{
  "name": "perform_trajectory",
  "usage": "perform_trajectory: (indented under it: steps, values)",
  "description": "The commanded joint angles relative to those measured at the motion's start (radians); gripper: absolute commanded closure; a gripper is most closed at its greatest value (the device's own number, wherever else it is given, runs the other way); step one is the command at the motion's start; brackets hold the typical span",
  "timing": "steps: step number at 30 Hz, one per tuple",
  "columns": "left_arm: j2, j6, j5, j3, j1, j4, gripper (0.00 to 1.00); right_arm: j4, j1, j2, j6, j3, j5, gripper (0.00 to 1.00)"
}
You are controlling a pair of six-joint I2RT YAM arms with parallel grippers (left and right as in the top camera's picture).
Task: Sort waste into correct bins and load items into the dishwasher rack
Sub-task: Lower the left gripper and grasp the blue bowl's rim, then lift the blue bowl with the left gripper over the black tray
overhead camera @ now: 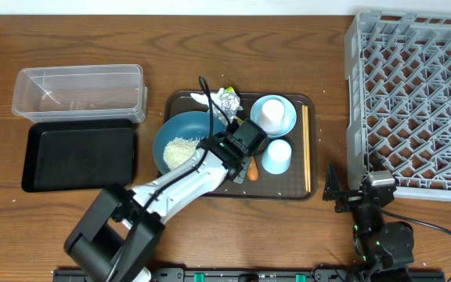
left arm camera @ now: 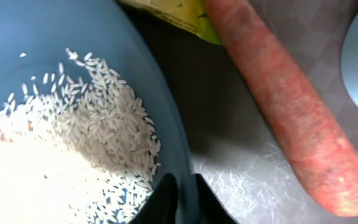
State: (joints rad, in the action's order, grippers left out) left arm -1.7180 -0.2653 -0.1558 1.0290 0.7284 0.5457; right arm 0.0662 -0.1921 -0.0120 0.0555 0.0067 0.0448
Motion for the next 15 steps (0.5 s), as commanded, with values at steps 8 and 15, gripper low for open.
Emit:
perform_trajectory:
  steps: [8,15]
  values:
    - [0.165,-0.005,-0.054,0.007,-0.004,0.060,0.94,0.004,0.010,0.005,-0.012,-0.002,0.011,0.01]
    - [0.278,-0.003,-0.082,0.007,-0.005,0.098,0.94,0.004,0.010,0.005,-0.012,-0.002,0.011,0.01]
